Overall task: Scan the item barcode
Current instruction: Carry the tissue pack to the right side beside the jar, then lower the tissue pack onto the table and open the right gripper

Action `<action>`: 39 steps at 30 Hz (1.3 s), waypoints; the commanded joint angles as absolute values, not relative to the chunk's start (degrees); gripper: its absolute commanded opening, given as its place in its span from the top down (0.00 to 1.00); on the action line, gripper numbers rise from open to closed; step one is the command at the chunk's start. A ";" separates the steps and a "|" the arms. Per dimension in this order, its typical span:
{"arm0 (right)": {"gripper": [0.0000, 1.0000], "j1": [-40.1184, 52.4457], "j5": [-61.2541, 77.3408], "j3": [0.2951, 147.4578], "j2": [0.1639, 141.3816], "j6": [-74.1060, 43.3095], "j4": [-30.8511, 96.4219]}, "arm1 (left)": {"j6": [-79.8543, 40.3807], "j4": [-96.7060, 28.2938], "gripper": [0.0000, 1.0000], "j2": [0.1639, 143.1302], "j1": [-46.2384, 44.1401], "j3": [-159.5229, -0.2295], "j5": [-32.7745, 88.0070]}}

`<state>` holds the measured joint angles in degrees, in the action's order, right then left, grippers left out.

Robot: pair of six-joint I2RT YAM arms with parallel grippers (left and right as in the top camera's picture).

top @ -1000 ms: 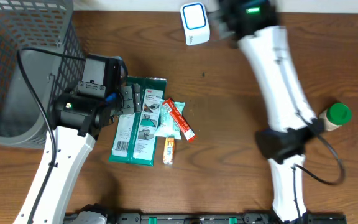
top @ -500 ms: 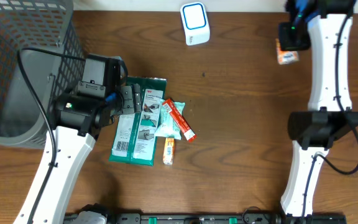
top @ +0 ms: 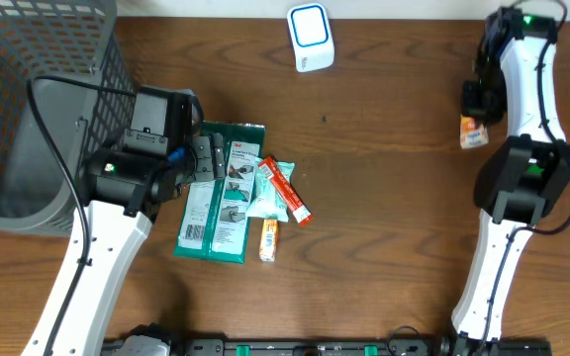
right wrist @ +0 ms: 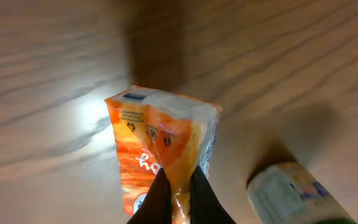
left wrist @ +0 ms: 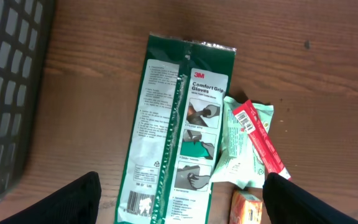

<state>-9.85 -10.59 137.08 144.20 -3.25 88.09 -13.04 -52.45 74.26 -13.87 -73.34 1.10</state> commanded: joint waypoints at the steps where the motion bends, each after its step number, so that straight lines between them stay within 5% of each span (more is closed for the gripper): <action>1: 0.99 -12.05 -12.16 135.46 143.63 -4.25 86.87 | -12.25 -52.49 0.16 74.48 -13.56 -74.06 0.40; 4: 0.88 -13.13 -12.12 135.15 143.63 -4.25 86.52 | -12.25 -52.49 0.16 74.48 -13.56 -74.06 0.38; 5: 0.69 -13.37 -12.10 135.15 143.63 -4.25 86.56 | -12.25 -52.49 0.16 74.48 -13.56 -74.06 0.38; 7: 0.15 -13.80 -12.10 135.15 143.63 -4.25 86.76 | -12.25 -52.49 0.16 74.48 -13.56 -74.06 0.40; 8: 0.01 -13.98 -11.94 135.15 143.63 -4.23 86.85 | -12.25 -52.49 0.16 74.48 -13.56 -74.06 0.40; 32: 0.01 -14.17 -8.69 137.27 140.33 -2.92 88.73 | -12.25 -52.49 0.16 74.48 -13.56 -74.06 0.40; 39: 0.01 -13.72 17.58 137.23 140.25 -2.90 88.23 | -12.25 -52.49 0.16 74.48 -13.56 -74.06 0.40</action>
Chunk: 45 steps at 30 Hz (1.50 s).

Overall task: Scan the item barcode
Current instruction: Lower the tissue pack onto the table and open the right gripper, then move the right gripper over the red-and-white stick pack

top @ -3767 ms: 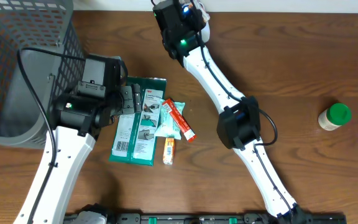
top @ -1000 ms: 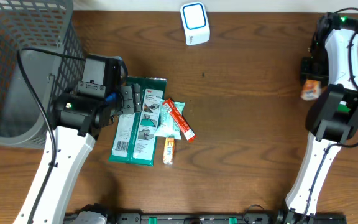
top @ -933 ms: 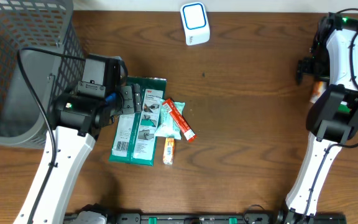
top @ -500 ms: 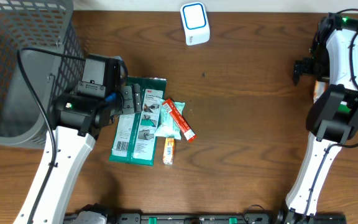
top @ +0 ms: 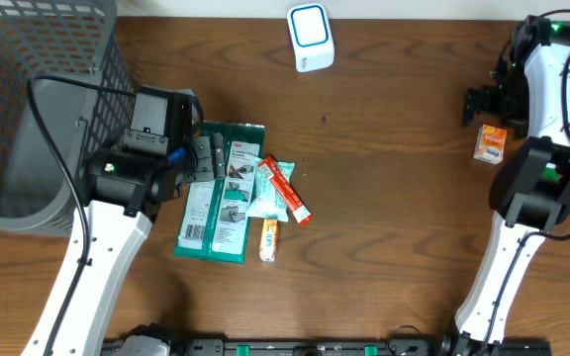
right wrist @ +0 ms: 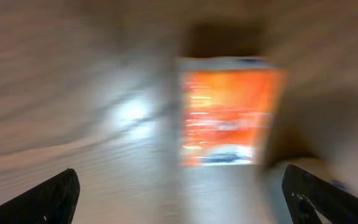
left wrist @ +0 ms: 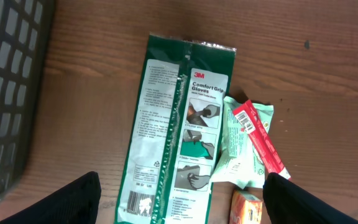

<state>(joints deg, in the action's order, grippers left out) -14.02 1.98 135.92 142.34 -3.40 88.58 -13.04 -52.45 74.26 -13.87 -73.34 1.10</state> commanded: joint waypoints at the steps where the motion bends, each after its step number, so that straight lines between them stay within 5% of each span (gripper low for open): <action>1: 0.01 -13.54 21.80 137.23 140.25 -2.90 88.20 | -12.25 -52.49 0.16 74.48 -13.56 -74.06 0.40; 7: 0.04 -10.74 34.20 137.05 140.25 -2.90 88.07 | -12.25 -52.49 0.16 74.48 -13.56 -74.06 0.40; 24: 0.22 12.86 29.74 137.03 140.25 2.55 86.28 | -12.25 -52.49 0.16 74.48 -13.56 -74.06 0.40; 32: 0.40 23.86 26.76 137.03 140.25 4.84 85.65 | -12.25 -52.49 0.16 74.48 -13.56 -74.06 0.40; 45: 0.55 31.40 21.26 133.86 140.25 4.80 85.52 | -12.25 -52.49 0.16 74.48 -13.56 -74.06 0.38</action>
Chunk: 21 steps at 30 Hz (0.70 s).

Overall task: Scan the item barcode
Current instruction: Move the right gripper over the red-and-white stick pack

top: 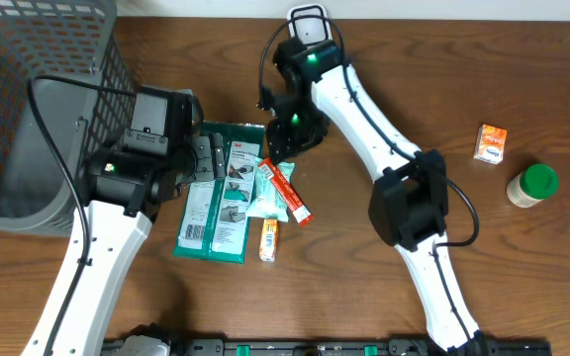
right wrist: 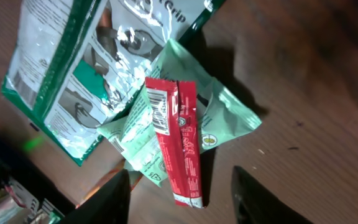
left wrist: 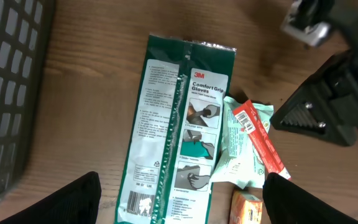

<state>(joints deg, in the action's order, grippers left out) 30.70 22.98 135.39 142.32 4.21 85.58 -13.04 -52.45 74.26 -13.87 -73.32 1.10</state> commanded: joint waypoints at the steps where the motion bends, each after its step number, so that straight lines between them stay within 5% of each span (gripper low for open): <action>1: 0.56 31.44 21.26 133.21 140.27 4.80 85.47 | -12.25 -52.49 0.16 74.48 -13.56 -74.06 0.40; 10: 0.71 31.44 21.30 128.18 140.25 4.80 86.13 | -12.25 -52.49 0.16 74.48 -13.56 -74.06 0.40; 21: 0.54 32.12 19.51 128.18 133.34 4.78 88.12 | -12.25 -52.49 0.16 74.48 -13.56 -74.06 0.40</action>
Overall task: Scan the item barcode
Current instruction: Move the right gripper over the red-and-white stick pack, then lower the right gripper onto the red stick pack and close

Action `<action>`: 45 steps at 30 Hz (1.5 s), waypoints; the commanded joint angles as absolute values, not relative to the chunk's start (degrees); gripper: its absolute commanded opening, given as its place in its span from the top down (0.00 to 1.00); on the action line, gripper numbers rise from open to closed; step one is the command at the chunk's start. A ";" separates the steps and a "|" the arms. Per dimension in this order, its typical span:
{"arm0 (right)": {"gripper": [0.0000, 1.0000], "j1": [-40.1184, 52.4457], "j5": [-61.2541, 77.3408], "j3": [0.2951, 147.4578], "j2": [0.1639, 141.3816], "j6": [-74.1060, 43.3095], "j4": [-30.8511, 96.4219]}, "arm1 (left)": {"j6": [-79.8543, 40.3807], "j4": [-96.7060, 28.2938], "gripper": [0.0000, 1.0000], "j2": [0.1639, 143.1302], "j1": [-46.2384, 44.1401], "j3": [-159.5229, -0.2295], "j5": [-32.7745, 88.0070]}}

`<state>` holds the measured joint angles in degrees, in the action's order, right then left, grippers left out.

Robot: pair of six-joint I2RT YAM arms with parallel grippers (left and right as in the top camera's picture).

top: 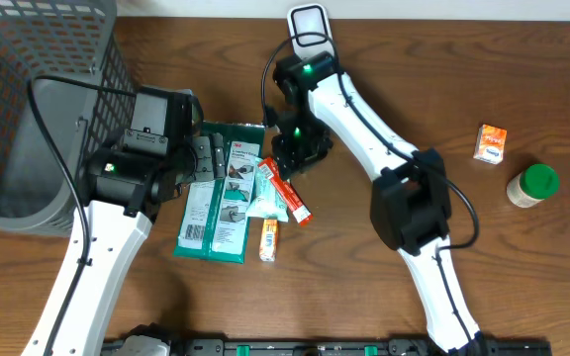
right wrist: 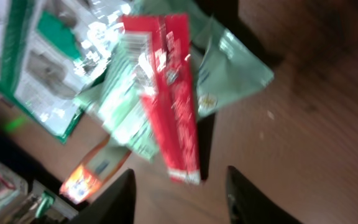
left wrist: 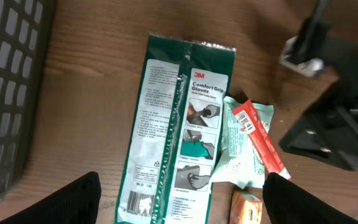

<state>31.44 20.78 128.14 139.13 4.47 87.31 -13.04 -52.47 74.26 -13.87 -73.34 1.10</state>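
A pile lies left of the table's middle. It holds a green 3M gloves pack (top: 221,193), a pale green pouch (top: 268,203), a red stick pack (top: 289,194) with its barcode end up, and a small orange item (top: 269,239). My right gripper (right wrist: 182,202) is open just above the red stick pack (right wrist: 166,93), its fingers on either side of the pack's near end. My left gripper (left wrist: 179,214) hangs open over the gloves pack (left wrist: 179,130). The white scanner (top: 310,37) stands at the back edge.
A grey basket (top: 28,89) fills the left side. An orange box (top: 491,142) and a green-lidded bottle (top: 532,185) stand at the far right. My right arm (left wrist: 334,124) crosses the right of the left wrist view.
My right gripper has come closer to the pile and now sits over the red stick pack's end, still open. The left arm and the pile have not moved.
My right gripper was shut on the orange box at the far right. Then it stood open with the box lying on the table. Later it was open over the pile by the gloves pack, and now it is close above the red stick pack.
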 commanded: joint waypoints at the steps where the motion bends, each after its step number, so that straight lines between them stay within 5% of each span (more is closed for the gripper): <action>1: 0.51 32.27 18.76 128.18 132.33 4.75 88.66 | -12.25 -52.49 0.16 74.48 -13.56 -74.06 0.38; 7: 0.38 33.04 14.33 128.11 125.14 3.64 90.67 | -12.25 -52.49 0.16 74.48 -13.56 -74.06 0.40; 23: 0.36 33.69 6.76 126.30 117.21 -1.67 89.71 | -12.25 -52.49 0.16 74.48 -13.56 -74.06 0.40; 26: 0.27 33.69 5.04 124.27 116.75 -2.63 89.03 | -12.25 -52.49 0.16 74.48 -13.56 -74.06 0.38; 37: 0.21 33.32 3.90 106.94 103.42 -3.16 79.20 | -12.25 -52.49 0.16 74.48 -13.56 -74.06 0.38; 40: 0.01 33.32 3.99 99.44 100.18 -3.16 73.56 | -12.25 -52.49 0.16 74.48 -13.56 -74.06 0.38; 45: 0.01 33.30 7.25 88.79 99.92 -3.18 65.14 | -12.25 -52.49 0.16 74.48 -13.56 -74.06 0.40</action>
<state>33.30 5.02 93.67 98.50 -2.76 67.20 -13.04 -52.45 74.26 -13.87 -73.32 1.10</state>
